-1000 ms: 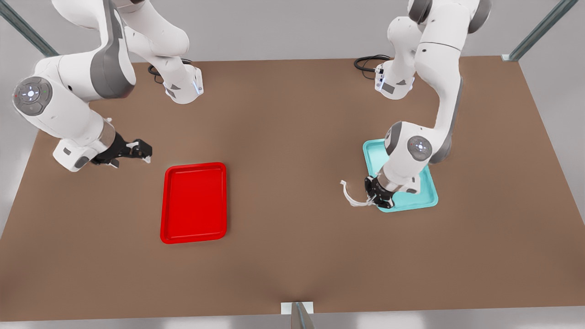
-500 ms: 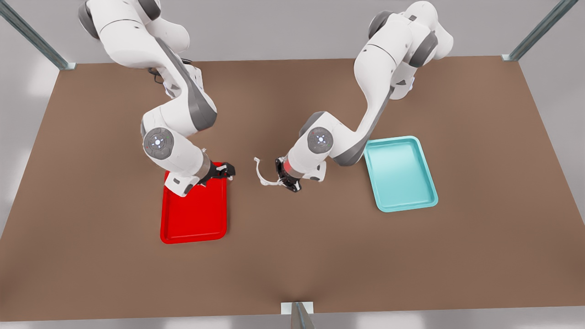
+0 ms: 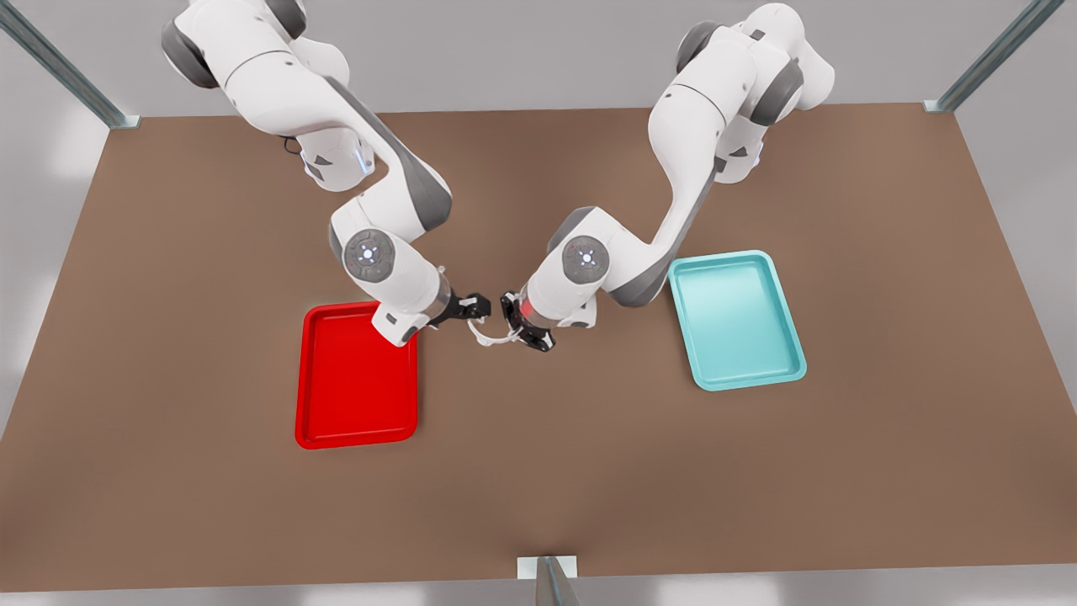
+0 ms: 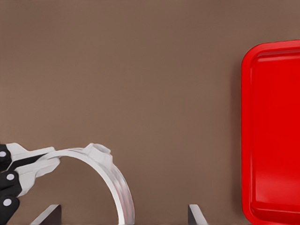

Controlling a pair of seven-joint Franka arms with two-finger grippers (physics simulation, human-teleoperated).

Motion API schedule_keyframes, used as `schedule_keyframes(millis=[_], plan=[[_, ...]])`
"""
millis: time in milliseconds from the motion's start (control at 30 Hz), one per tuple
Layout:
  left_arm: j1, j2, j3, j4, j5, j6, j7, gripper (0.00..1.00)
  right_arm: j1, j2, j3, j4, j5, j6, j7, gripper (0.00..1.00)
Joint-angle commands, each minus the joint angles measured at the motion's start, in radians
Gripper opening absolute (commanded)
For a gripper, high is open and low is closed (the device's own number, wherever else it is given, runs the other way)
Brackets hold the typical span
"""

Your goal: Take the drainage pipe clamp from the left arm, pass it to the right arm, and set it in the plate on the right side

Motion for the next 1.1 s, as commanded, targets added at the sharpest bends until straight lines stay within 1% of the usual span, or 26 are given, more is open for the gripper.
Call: schedule_keyframes(millis=[0,300,333,367,400,433,600,633,667,867,933,1000,1067], plan=[[0.000,-0.001,0.001,0.001,0.004,0.007,-0.361,0.21,-0.001,0.008,0.002,-0.004,-0.002,0.042,0.179,1.00],[0.003,-0.012,-0.003,0.002,0.004,0.004,-0.359,0.21,0.022,0.042,0.008,-0.032,-0.019,0.056,0.176,1.00],[0.003,-0.012,-0.001,0.002,0.004,0.004,-0.359,0.21,0.022,0.042,0.010,-0.041,-0.019,0.056,0.176,0.89],[0.003,-0.012,-0.001,0.002,0.004,0.004,-0.359,0.21,0.022,0.040,0.010,-0.041,-0.020,0.053,0.176,0.51],[0.004,-0.012,-0.001,0.002,0.004,0.004,-0.359,0.21,0.022,0.040,0.010,-0.041,-0.020,0.053,0.176,0.26],[0.004,-0.011,-0.001,0.002,0.004,0.005,-0.361,0.21,0.021,0.040,0.008,-0.041,-0.020,0.053,0.176,0.21],[0.004,-0.011,-0.003,0.002,0.004,0.007,-0.361,0.21,0.018,0.040,0.010,-0.039,-0.039,0.056,0.177,0.21],[0.001,-0.011,0.001,0.002,0.004,0.008,-0.353,0.77,0.015,0.040,0.010,-0.038,-0.039,0.057,0.177,0.21],[0.001,-0.012,0.001,0.002,0.004,0.008,-0.355,1.00,0.013,0.040,0.010,-0.038,-0.039,0.057,0.177,0.21],[0.003,-0.034,0.002,0.002,0.011,0.002,-0.347,1.00,0.009,0.040,0.008,-0.038,-0.039,0.056,0.177,0.21],[0.030,-0.055,0.002,0.002,0.010,-0.036,-0.247,1.00,0.000,0.035,0.007,-0.039,-0.039,0.054,0.177,0.21],[0.112,-0.083,-0.006,0.002,0.004,-0.130,-0.060,1.00,-0.010,0.029,0.007,-0.042,-0.042,0.046,0.177,0.21],[0.167,-0.092,0.004,0.002,0.008,-0.251,0.293,1.00,-0.023,0.017,0.005,-0.075,-0.103,0.046,0.180,0.21]])
